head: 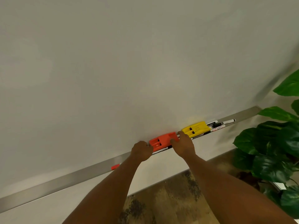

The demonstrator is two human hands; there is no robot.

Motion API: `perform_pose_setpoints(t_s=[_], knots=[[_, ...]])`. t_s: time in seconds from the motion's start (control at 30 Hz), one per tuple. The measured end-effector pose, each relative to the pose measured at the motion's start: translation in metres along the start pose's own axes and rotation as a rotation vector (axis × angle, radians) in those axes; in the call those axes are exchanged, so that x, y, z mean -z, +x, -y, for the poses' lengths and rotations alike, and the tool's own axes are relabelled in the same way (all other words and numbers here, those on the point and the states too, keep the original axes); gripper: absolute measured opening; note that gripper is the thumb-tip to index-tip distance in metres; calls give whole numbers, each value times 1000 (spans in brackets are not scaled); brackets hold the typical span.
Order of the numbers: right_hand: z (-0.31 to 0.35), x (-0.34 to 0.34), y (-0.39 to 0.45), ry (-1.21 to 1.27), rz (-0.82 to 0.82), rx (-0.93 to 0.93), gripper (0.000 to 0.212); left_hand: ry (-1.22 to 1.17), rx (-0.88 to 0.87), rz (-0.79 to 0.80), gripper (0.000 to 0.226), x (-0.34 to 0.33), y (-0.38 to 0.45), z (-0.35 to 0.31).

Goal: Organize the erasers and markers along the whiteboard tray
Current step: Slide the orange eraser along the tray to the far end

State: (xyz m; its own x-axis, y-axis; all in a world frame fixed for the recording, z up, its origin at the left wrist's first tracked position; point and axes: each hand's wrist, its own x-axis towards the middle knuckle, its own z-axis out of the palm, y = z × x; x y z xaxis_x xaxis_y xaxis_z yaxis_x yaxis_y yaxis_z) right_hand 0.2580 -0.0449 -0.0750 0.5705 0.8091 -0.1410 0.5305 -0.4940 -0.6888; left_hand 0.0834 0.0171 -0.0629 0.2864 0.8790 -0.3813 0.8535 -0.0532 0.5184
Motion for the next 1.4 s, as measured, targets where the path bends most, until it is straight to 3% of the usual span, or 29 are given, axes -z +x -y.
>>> perform_pose_setpoints(t_s=[0.33, 0.6, 0.83, 1.1, 1.4], knots=[[-11, -10, 13, 209, 26, -6, 32, -527, 193, 91, 14, -13, 6, -15], [-23, -14, 7, 237, -33, 12, 26, -454, 171, 7, 20, -19, -5, -16], [-18, -28, -16, 292, -188, 94, 31, -418, 165, -259, 28, -9, -29, 3], [15, -67, -48, 365, -9, 220, 25, -359, 192, -402, 23, 26, -56, 75], [79, -140, -104, 397, 203, 251, 21, -498, 253, -546, 17, 67, -111, 178]])
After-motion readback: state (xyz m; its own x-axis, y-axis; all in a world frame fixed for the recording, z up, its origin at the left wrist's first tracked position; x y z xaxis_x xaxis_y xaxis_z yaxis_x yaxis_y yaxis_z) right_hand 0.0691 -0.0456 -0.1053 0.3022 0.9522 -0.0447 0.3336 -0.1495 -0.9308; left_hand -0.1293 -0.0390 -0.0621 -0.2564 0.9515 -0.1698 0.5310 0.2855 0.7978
